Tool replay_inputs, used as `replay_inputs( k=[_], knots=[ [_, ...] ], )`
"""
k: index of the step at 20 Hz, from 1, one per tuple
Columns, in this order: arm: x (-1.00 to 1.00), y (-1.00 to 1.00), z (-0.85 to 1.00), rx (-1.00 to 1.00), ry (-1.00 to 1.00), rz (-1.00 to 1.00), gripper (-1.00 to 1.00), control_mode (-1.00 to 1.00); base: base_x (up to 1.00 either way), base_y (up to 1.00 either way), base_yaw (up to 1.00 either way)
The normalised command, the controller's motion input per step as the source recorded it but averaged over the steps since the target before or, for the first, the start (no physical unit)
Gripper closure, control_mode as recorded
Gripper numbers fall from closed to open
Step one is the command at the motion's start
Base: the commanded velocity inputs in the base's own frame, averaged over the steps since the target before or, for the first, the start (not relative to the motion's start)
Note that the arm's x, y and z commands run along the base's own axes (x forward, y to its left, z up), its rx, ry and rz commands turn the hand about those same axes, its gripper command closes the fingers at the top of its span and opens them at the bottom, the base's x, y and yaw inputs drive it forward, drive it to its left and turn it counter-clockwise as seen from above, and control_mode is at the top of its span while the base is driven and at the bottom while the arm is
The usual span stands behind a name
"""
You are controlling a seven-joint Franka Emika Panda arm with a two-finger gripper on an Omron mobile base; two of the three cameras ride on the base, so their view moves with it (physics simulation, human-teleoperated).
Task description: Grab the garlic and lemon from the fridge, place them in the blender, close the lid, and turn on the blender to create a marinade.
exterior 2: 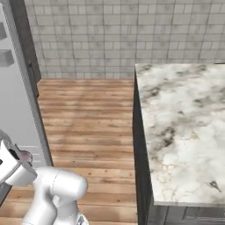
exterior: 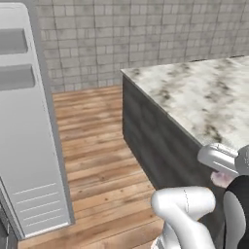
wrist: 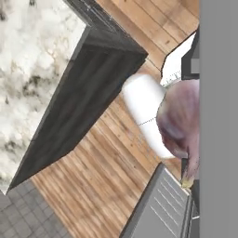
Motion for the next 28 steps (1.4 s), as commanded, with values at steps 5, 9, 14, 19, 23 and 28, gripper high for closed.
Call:
replay_inputs(
  k=[5, 9, 14, 19, 23, 28],
  knots=[
    [0.00, 0.00, 0.00, 0.00, 0.00, 0.00, 1.00, 1.00, -0.99, 0.00, -0.45],
    [0.00, 0.00, 0.00, 0.00, 0.00, 0.00, 1.00, 1.00, -0.55, -0.05, -0.45],
    [0.00, 0.00, 0.00, 0.00, 0.00, 0.00, 1.00, 1.00, 0.00, -0.54, -0.34],
    [0.00, 0.00, 0.00, 0.00, 0.00, 0.00, 1.00, 1.00, 0.40, -1.00, -0.04],
    [0.00, 0.00, 0.00, 0.00, 0.00, 0.00, 1.00, 1.00, 0.12, -1.00, 0.00],
    [0.00, 0.00, 0.00, 0.00, 0.00, 0.00, 1.00, 1.00, 0.14, -1.00, 0.04]
  ],
)
